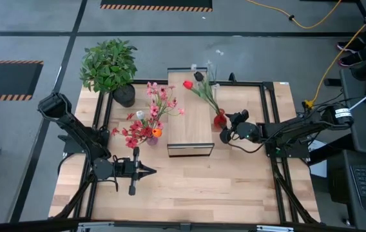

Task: Pick and place flowers into a vace then onto a shelf
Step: Put the red vase on the shelf

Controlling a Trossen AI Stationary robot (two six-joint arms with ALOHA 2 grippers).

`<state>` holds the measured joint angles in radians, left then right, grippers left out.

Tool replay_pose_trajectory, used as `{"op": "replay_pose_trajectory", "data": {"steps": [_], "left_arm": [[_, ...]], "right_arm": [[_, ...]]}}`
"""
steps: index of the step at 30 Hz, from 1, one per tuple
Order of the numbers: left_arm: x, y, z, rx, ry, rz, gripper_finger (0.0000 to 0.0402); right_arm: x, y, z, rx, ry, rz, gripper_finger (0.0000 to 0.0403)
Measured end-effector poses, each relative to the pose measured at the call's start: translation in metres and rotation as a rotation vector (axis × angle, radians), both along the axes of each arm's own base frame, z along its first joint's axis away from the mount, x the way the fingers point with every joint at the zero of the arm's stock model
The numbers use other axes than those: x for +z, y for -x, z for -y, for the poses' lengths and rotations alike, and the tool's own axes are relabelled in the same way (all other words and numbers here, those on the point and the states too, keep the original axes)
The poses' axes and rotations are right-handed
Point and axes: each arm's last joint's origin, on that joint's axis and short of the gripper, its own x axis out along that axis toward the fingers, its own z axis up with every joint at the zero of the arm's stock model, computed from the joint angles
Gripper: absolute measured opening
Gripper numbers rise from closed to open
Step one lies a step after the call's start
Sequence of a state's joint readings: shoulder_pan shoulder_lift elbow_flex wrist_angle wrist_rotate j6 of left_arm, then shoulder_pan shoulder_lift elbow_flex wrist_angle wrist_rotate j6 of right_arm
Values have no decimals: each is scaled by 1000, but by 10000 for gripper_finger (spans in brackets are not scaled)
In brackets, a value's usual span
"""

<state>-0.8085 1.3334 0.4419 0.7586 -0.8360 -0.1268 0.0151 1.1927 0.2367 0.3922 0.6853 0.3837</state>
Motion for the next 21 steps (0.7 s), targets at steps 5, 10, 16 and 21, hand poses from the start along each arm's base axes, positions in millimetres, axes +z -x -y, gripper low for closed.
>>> {"op": "replay_pose_trajectory", "data": {"steps": [5,10,16,21], "left_arm": [[0,0,0,0,0,0,6],[0,0,0,0,0,0,6],[0,0,0,0,1,0,6],[0,0,0,0,0,0,6]], "right_arm": [[0,0,0,-2,-3,0,280],[0,0,0,-3,-4,1,280],[0,0,0,-3,-5,2,280],[0,0,0,3,-9,1,280]]}}
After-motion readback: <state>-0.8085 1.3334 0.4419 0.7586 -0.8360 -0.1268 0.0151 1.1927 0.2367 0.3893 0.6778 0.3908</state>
